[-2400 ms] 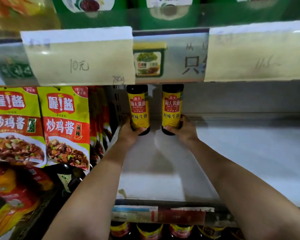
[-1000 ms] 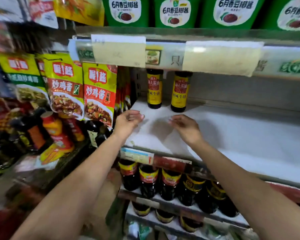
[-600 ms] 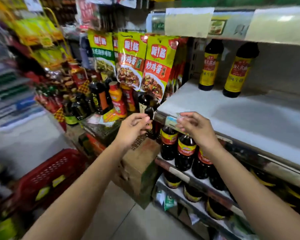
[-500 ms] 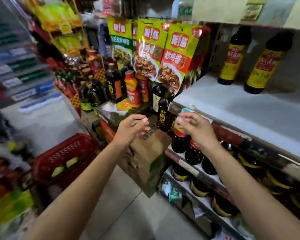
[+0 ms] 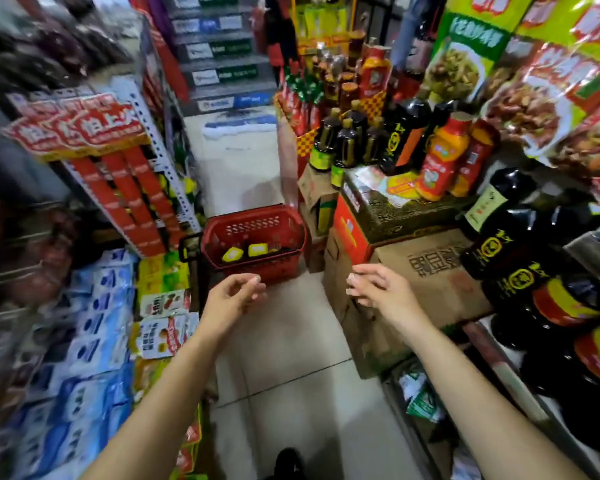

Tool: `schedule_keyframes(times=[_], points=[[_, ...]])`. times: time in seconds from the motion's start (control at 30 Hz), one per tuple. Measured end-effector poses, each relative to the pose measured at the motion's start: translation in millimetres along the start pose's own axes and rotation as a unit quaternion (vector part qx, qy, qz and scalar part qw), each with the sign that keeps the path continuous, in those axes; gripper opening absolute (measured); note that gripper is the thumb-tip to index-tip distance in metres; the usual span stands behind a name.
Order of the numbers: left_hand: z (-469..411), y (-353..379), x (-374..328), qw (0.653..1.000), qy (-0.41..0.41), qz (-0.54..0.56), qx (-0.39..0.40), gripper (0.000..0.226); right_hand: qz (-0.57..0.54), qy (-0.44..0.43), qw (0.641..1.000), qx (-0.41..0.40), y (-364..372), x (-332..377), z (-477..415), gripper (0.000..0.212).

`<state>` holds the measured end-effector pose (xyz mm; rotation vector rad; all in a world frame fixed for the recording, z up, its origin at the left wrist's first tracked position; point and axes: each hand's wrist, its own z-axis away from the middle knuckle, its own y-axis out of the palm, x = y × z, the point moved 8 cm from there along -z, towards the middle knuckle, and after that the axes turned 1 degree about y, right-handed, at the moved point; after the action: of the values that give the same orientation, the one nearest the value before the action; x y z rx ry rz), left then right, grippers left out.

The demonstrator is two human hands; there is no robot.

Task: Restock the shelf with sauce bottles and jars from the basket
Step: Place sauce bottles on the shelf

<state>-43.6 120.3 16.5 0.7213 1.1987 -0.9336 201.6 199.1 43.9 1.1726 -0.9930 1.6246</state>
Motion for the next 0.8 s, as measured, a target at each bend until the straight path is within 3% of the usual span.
schedule_keyframes(times=[0.3,0.8], points=[[-28,-83,20,0.992,-0.017,0.060,-0.107,0.014,0.013,0.043,0.998,0.046,70,-13,-46,0.010],[-174,-71,8,0.983,-0.102,0.028,-0.147,0.016,-0.038,0.112,0.992,0.047,88,-25,-227,0.020]])
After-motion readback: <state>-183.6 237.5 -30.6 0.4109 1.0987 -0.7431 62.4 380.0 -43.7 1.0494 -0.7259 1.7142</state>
